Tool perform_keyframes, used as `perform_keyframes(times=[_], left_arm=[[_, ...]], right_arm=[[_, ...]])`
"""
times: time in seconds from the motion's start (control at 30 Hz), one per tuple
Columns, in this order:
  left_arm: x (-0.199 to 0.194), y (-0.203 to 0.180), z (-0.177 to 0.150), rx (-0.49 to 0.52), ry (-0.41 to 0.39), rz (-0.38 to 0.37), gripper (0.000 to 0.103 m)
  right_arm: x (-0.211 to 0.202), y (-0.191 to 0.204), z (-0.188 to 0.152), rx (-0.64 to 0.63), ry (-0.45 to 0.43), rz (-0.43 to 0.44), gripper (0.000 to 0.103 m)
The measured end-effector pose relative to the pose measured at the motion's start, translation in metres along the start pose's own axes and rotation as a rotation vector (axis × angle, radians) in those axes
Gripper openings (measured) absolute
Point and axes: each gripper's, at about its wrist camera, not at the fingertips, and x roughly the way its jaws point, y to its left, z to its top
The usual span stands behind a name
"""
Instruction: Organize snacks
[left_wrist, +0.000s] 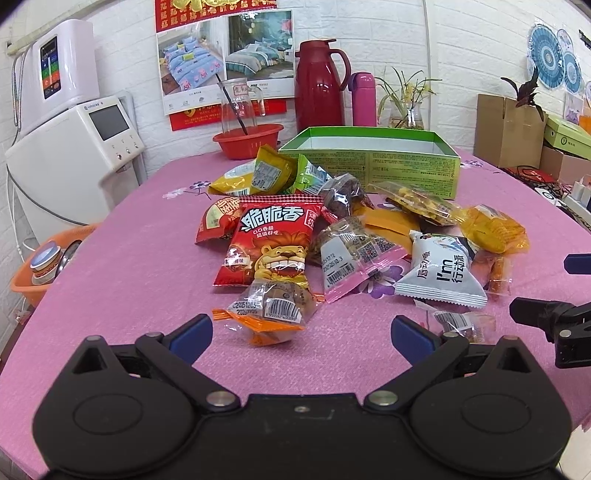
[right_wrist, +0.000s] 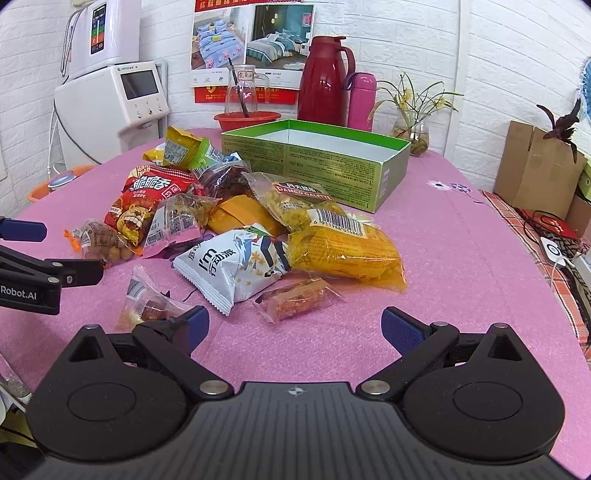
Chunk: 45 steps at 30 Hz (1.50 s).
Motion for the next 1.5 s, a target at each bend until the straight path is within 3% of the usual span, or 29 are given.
perform_keyframes(times=[0.67,1.5], left_arm=[[0.01,0.002,0.005,0.002,0.021,-0.003,0.103],[0.024,-0.005,0.021,0.018,0.042,-0.022,0.103]], right_arm=[[0.011,-0.006,0.003,0.014,0.012,0.003,0.103],[0.024,-0.021,0.009,0.031,-0.012,0.068,0.103]])
